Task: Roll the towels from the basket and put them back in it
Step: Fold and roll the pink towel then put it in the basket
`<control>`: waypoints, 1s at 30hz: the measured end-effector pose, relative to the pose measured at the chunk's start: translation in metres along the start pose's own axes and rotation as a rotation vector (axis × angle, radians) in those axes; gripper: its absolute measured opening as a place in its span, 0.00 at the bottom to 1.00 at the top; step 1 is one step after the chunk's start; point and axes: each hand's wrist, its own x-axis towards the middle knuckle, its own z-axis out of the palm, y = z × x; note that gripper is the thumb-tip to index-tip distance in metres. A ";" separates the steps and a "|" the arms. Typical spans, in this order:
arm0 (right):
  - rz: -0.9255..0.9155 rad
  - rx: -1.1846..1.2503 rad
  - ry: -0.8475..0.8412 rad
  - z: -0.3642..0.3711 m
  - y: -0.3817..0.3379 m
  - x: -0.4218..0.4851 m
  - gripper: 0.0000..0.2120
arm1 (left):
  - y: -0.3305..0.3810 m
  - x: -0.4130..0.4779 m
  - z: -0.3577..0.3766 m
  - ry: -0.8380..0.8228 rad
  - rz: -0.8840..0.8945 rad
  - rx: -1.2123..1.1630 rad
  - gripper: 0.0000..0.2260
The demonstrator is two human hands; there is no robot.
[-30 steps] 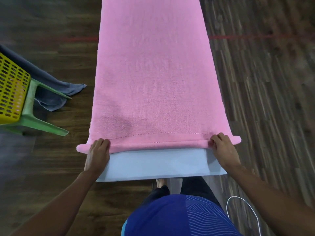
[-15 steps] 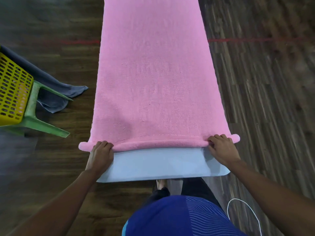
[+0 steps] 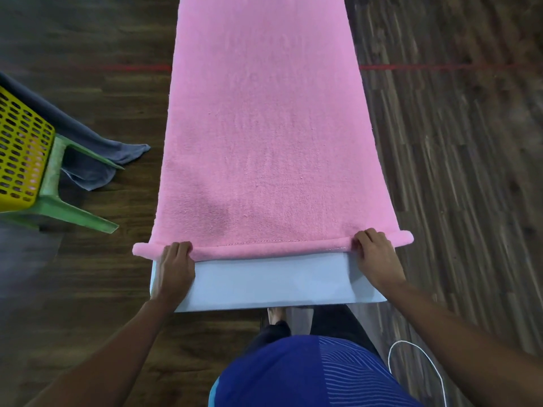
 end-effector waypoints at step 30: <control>0.023 0.020 0.036 -0.003 -0.006 0.014 0.07 | 0.000 0.023 -0.010 -0.126 0.062 0.086 0.13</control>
